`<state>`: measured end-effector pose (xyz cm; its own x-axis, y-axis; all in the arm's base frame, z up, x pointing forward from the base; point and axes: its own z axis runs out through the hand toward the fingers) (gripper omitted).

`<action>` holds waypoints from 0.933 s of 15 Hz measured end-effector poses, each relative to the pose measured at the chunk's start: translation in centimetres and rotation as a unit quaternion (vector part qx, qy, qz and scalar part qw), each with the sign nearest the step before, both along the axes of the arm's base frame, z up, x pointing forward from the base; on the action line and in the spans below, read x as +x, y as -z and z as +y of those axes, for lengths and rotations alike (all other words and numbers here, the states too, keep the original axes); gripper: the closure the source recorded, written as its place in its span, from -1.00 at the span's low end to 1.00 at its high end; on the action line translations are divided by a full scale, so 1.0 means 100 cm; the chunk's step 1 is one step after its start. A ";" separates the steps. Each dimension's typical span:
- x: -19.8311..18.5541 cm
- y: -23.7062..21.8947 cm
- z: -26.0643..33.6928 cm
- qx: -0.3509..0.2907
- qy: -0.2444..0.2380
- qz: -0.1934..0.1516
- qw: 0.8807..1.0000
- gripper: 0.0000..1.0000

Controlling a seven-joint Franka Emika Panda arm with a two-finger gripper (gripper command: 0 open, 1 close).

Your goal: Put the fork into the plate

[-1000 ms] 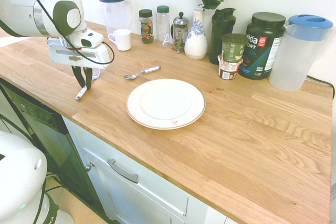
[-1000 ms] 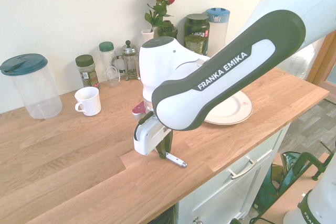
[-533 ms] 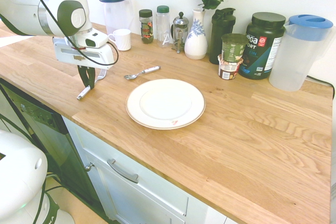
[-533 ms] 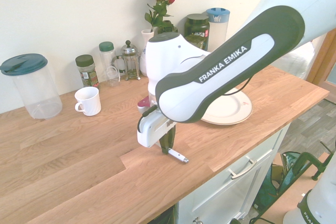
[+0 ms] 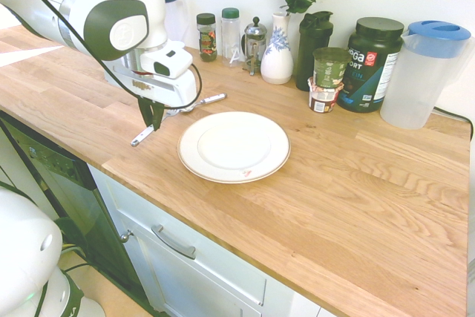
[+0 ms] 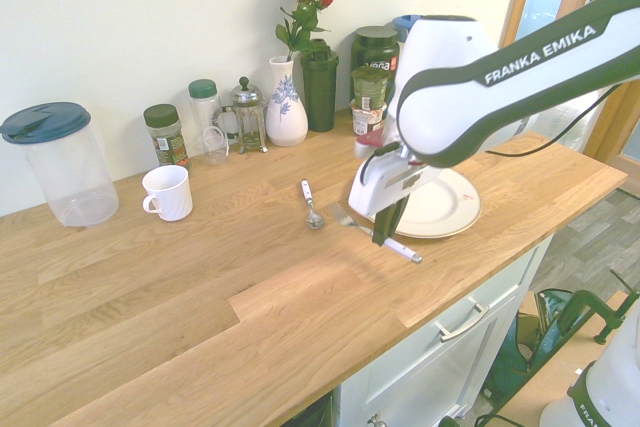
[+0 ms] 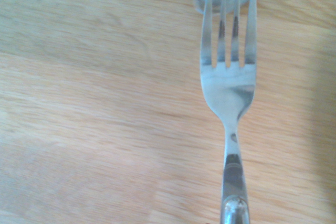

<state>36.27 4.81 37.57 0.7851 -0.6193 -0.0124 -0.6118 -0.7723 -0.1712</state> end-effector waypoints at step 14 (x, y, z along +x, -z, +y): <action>0.047 0.026 -0.110 0.044 0.088 0.009 0.995 1.00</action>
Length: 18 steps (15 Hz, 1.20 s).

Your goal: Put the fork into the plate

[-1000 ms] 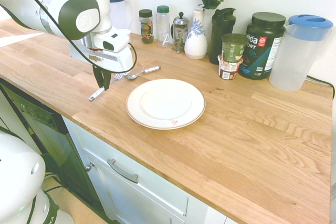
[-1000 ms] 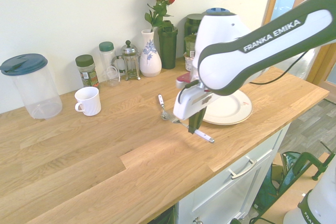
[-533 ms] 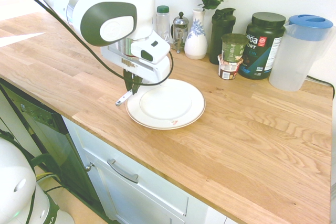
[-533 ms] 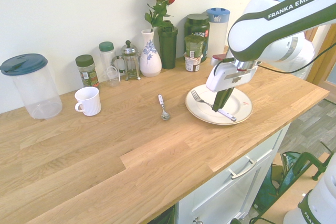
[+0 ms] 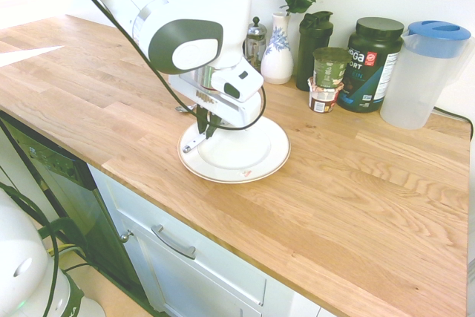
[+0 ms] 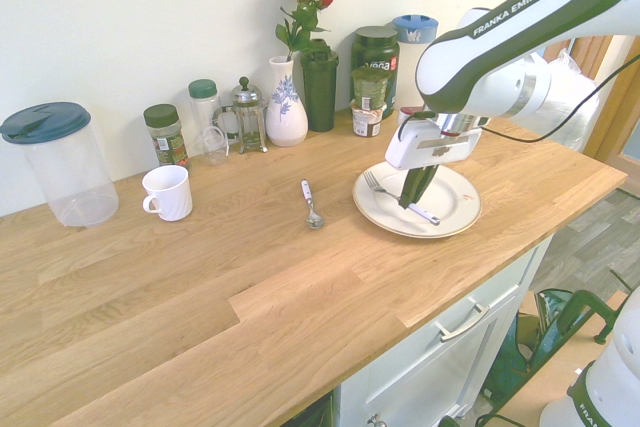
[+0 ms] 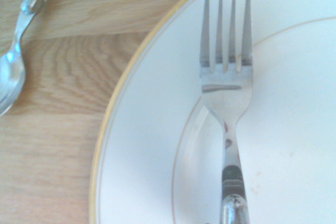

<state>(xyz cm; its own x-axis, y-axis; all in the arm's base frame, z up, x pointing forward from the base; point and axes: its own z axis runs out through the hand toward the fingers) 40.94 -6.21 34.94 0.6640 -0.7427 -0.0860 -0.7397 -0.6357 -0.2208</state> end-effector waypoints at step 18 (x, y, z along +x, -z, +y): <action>0.015 0.005 -0.007 -0.032 0.075 0.026 0.996 -1.00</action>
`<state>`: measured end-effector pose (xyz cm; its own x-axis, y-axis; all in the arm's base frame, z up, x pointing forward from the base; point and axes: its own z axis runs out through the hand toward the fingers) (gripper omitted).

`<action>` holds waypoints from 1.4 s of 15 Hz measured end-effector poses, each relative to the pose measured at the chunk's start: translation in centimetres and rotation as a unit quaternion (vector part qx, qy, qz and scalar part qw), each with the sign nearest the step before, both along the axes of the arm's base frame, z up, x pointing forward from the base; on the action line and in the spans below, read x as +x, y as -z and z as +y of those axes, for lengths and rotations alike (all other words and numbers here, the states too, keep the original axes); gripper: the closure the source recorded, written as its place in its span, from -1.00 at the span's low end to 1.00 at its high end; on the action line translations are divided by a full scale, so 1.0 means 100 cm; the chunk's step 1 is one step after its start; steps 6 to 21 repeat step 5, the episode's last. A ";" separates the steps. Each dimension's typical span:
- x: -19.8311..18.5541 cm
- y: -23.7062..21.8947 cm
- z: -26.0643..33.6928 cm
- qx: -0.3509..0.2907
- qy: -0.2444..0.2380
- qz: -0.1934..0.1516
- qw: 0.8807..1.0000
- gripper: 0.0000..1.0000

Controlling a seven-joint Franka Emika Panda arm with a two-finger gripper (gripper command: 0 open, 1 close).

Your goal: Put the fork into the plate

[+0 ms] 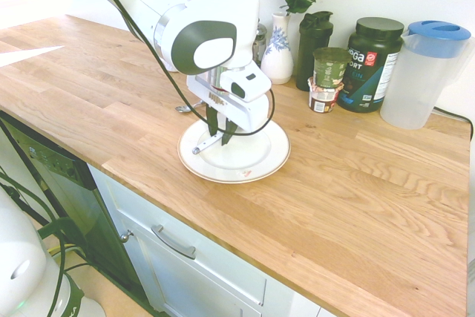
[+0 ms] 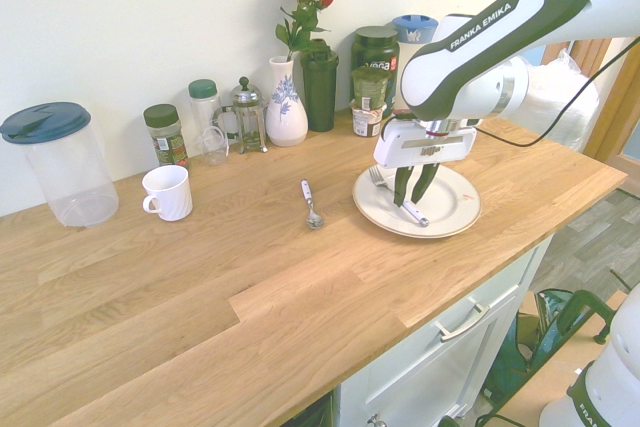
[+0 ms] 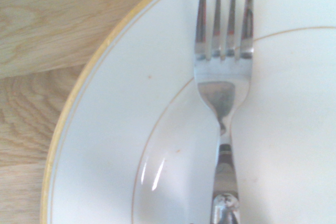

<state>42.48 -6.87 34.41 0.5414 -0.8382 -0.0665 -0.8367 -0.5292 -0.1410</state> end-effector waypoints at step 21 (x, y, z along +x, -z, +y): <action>-0.036 -0.023 -0.013 -0.001 0.018 -0.032 0.999 -1.00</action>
